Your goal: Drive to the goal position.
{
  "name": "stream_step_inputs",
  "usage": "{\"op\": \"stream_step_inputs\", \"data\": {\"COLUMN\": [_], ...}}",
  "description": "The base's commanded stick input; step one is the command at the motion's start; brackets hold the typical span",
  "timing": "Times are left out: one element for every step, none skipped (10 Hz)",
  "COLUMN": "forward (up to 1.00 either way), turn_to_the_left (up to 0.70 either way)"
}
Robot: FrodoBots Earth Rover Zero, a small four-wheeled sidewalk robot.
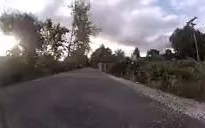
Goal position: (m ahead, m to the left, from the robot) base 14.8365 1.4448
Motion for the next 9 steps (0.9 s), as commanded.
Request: {"op": "stream_step_inputs", "data": {"forward": [0.7, 0.7, 0.7, 0.7, 0.7, 0.7, 0.7, 0.7, 0.7], "turn_to_the_left": [0.0, 0.0, 0.0, 0.0, 0.0, 0.0, 0.0, 0.0, 0.0]}}
